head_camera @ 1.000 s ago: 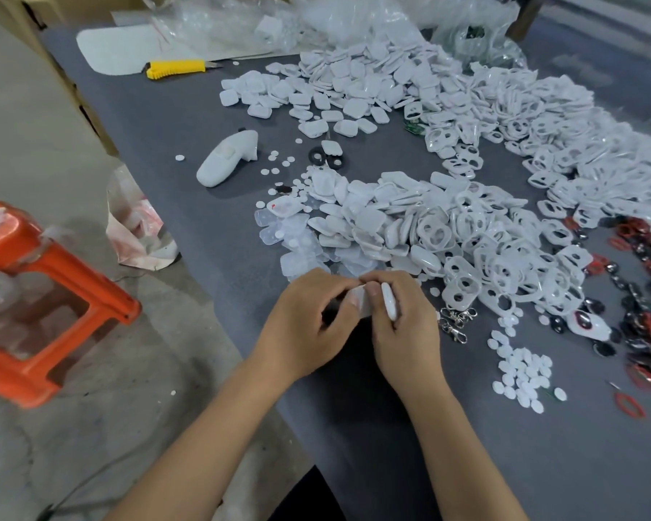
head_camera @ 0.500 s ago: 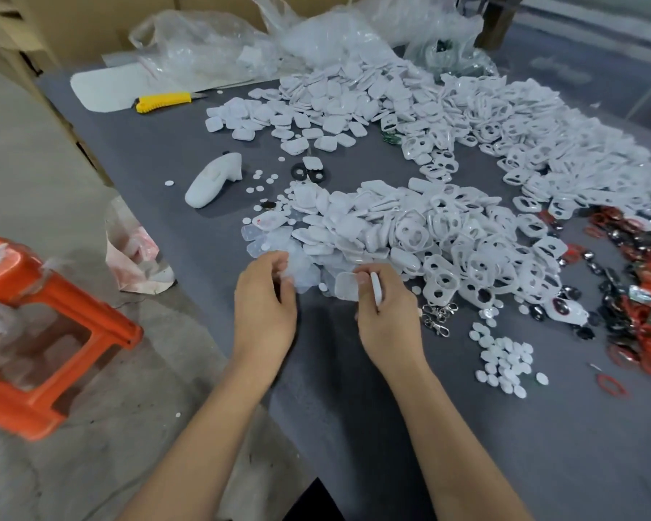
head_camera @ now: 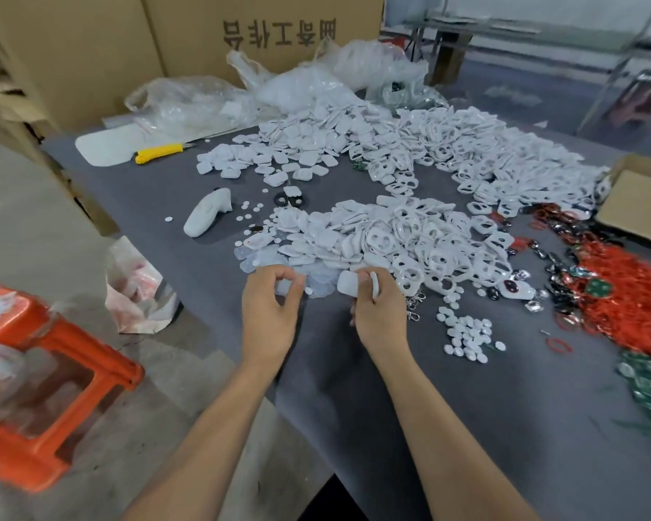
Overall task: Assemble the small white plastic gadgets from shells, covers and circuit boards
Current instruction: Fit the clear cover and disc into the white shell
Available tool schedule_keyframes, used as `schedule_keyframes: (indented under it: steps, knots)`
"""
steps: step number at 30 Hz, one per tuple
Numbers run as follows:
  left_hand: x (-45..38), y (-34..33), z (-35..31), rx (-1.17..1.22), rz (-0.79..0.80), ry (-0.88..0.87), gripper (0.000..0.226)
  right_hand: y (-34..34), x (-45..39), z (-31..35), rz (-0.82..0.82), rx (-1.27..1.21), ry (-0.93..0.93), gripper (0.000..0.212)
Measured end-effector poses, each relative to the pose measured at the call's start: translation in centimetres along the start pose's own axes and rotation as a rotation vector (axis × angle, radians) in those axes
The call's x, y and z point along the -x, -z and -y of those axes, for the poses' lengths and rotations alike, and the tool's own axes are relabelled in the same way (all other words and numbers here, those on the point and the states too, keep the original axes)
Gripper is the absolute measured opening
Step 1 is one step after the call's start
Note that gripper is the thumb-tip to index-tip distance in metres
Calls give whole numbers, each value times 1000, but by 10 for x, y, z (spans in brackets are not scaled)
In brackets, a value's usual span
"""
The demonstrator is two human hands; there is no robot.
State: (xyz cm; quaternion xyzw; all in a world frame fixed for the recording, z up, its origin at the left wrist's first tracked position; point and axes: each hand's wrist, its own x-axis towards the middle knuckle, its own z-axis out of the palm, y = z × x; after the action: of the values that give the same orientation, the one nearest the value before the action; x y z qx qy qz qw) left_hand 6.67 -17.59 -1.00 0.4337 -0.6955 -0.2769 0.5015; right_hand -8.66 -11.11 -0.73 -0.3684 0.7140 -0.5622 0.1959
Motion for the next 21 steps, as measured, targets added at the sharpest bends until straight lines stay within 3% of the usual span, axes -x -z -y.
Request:
schedule_keyframes:
  steps: [10, 13, 16, 21]
  knots:
    - [20, -28, -29, 36, 312, -22, 24, 36, 14, -2, -88, -248, -155, 17]
    - [30, -46, -41, 47, 374, -40, 8, 49, 20, -4, -119, -235, -123, 16]
    - [39, -60, -53, 86, 416, -67, 17, 68, 33, -6, -209, -251, -86, 14]
    - [63, -88, -80, 161, 491, -155, 8, 118, 59, -15, -399, -51, 70, 8]
